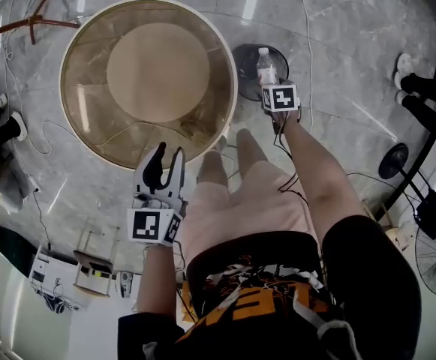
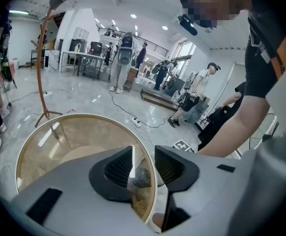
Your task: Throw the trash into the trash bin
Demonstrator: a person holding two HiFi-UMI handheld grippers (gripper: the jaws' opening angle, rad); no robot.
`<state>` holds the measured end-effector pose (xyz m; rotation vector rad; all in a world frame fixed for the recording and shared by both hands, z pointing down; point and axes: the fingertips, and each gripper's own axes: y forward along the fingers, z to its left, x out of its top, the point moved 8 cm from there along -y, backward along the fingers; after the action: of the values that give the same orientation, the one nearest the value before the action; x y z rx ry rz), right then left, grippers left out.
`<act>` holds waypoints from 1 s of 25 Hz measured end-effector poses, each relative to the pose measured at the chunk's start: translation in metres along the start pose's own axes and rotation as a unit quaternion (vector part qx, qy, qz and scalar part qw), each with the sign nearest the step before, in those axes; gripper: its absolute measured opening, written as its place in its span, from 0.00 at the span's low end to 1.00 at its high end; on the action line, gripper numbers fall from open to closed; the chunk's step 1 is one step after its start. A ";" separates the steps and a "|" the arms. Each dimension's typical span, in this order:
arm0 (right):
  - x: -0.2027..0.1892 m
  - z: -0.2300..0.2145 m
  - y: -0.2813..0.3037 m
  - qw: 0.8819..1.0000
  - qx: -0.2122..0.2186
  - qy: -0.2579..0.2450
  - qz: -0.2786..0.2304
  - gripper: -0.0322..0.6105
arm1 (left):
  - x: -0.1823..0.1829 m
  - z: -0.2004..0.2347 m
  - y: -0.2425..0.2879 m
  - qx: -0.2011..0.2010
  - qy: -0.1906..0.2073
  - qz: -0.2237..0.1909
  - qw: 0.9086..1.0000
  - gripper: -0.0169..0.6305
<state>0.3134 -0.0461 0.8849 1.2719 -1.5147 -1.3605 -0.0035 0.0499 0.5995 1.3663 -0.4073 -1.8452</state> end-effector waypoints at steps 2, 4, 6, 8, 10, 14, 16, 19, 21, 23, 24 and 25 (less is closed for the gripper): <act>-0.001 -0.003 0.001 1.000 -0.005 -0.002 -0.007 0.68 | -0.001 -0.006 0.004 -0.005 0.002 -0.001 1.000 0.27; -0.005 -0.003 -0.003 1.000 -0.006 0.001 -0.007 0.68 | 0.001 -0.009 0.002 -0.008 0.004 -0.001 1.000 0.27; -0.005 -0.003 -0.010 1.000 -0.004 0.004 -0.009 0.68 | 0.006 -0.009 0.000 -0.008 0.008 -0.005 1.000 0.27; -0.002 -0.003 -0.020 1.000 -0.002 0.000 -0.017 0.68 | 0.014 -0.007 -0.003 -0.006 0.011 -0.013 1.000 0.27; 0.004 -0.002 -0.032 1.000 0.002 -0.010 -0.028 0.68 | 0.022 -0.005 -0.007 -0.001 0.011 -0.024 1.000 0.27; 0.029 0.019 -0.058 0.996 0.032 -0.057 -0.060 0.67 | 0.041 -0.003 -0.023 0.013 0.013 -0.044 0.999 0.27; 0.054 0.044 -0.087 0.989 0.060 -0.088 -0.105 0.66 | 0.050 -0.003 -0.034 0.024 0.016 -0.056 0.998 0.27; 0.096 0.100 -0.155 0.965 0.103 -0.142 -0.192 0.61 | 0.066 -0.002 -0.058 0.035 0.021 -0.084 0.996 0.27; 0.118 0.147 -0.205 0.944 0.133 -0.175 -0.245 0.61 | 0.078 0.002 -0.083 0.046 0.020 -0.102 0.994 0.28; 0.139 0.193 -0.259 0.919 0.168 -0.203 -0.292 0.60 | 0.098 0.005 -0.111 0.064 0.020 -0.118 0.991 0.28; 0.150 0.215 -0.287 0.905 0.186 -0.219 -0.315 0.60 | 0.112 0.006 -0.125 0.072 0.021 -0.131 0.989 0.29; 0.161 0.236 -0.315 0.888 0.203 -0.236 -0.337 0.60 | 0.128 0.007 -0.140 0.080 0.023 -0.149 0.985 0.31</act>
<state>0.1116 -0.1248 0.5183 1.9629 -1.8376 -1.9704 -0.0796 0.0422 0.4261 1.6488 -0.3494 -2.0525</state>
